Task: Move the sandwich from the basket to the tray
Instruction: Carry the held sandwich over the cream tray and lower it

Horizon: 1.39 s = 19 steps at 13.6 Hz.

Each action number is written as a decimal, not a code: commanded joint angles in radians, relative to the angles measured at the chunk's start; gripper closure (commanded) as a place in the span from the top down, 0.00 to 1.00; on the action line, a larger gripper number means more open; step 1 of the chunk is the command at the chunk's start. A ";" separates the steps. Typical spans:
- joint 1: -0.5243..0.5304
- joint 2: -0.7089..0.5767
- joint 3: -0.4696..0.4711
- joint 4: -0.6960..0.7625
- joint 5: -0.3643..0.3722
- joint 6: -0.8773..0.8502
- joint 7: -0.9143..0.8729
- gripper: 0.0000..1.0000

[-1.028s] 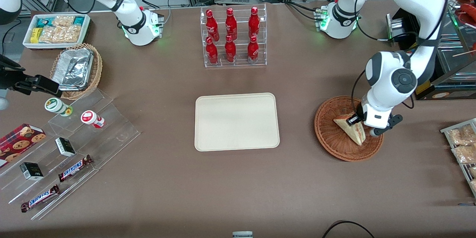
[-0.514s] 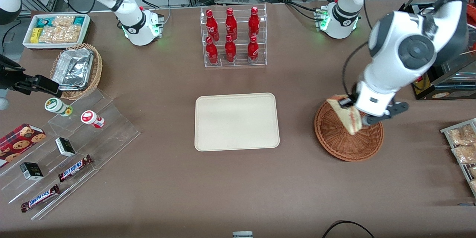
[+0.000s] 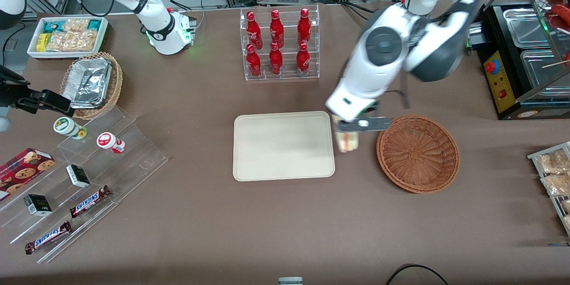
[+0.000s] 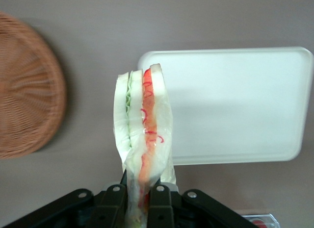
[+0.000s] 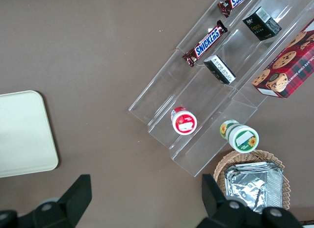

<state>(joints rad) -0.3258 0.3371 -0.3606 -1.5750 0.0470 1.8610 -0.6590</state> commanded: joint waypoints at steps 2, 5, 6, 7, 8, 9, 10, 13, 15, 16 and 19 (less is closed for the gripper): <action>-0.128 0.169 0.006 0.118 0.056 0.049 -0.068 0.00; -0.194 0.261 0.008 0.118 0.129 0.171 -0.166 0.00; -0.209 0.284 0.009 0.118 0.160 0.197 -0.195 0.00; -0.217 0.307 0.008 0.119 0.183 0.223 -0.221 0.00; -0.229 0.332 0.009 0.119 0.195 0.262 -0.238 0.00; -0.240 0.351 0.011 0.119 0.209 0.297 -0.246 0.00; -0.245 0.379 0.012 0.125 0.217 0.320 -0.248 0.00; -0.259 0.434 0.012 0.152 0.269 0.325 -0.281 0.00; -0.260 0.450 0.011 0.148 0.293 0.326 -0.292 0.00; -0.260 0.457 0.012 0.147 0.295 0.326 -0.292 0.00; -0.260 0.461 0.011 0.147 0.294 0.326 -0.288 0.88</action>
<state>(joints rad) -0.5693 0.7840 -0.3591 -1.4567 0.3171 2.1889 -0.9211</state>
